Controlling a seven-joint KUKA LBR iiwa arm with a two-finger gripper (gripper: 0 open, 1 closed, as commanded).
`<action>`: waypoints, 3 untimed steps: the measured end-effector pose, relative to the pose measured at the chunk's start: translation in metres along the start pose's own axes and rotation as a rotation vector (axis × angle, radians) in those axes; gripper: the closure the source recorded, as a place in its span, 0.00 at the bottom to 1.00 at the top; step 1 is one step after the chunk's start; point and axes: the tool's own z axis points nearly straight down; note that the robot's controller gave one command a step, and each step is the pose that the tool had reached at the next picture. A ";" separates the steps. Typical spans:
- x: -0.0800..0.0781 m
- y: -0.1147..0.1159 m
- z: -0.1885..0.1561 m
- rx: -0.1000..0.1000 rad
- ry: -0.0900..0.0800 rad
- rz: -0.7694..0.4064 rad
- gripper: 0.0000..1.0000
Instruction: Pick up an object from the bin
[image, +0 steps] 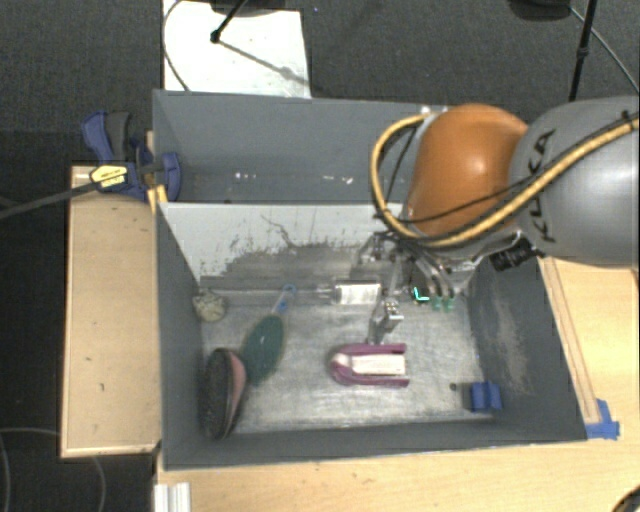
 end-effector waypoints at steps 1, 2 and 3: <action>0.073 0.004 0.121 -0.003 -0.015 0.163 0.00; 0.069 0.004 0.116 -0.004 -0.024 0.166 1.00; 0.076 -0.031 -0.036 0.001 -0.014 -0.066 1.00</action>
Offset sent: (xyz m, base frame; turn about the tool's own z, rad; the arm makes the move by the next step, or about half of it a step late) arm -0.0755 0.0032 -0.1208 0.1621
